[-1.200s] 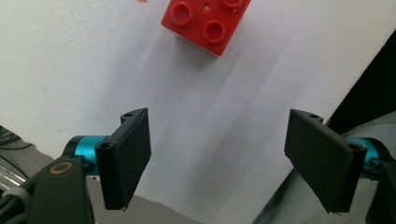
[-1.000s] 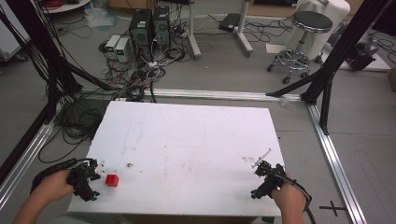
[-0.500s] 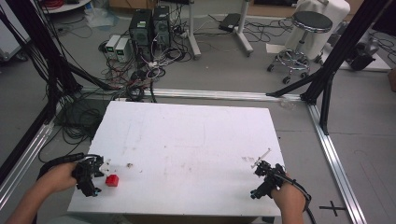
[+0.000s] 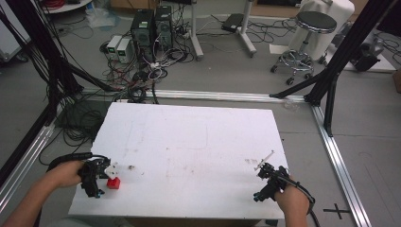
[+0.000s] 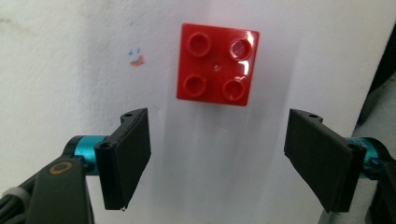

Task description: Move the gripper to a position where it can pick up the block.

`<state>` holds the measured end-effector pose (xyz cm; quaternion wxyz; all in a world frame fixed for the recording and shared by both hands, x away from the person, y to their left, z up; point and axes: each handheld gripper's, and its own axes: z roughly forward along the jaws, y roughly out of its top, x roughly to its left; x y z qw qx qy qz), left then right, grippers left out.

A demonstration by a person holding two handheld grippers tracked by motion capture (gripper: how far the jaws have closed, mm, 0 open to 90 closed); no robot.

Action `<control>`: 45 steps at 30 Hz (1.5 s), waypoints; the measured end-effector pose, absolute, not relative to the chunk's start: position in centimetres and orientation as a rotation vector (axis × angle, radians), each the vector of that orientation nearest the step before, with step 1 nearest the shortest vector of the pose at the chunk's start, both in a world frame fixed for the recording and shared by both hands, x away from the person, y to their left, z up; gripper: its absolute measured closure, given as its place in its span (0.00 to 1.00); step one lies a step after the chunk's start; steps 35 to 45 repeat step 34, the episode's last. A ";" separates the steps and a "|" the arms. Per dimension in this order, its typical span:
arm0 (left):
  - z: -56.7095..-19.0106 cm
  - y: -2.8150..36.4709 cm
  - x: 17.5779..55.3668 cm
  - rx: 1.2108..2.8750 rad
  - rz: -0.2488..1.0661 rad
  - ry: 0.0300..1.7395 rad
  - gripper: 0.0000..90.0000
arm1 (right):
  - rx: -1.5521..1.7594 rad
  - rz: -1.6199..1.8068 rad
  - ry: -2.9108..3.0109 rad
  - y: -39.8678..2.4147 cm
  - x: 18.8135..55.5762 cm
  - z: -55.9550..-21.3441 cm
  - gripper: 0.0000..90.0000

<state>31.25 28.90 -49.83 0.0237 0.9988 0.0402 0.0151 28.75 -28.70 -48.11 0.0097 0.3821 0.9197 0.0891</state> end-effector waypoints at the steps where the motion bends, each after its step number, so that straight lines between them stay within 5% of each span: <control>1: -49.9 28.8 31.3 3.093 0.041 0.123 0.26 | 1.196 0.277 2.868 -28.7 28.7 -48.1 0.01; 23: -50.8 26.3 31.8 3.126 0.054 -0.112 0.26 | 1.184 0.280 2.876 -28.6 28.8 -48.2 0.01; 45: -51.0 26.0 31.8 3.122 0.039 -0.128 0.26 | 1.186 0.279 2.877 -28.6 28.7 -48.2 0.01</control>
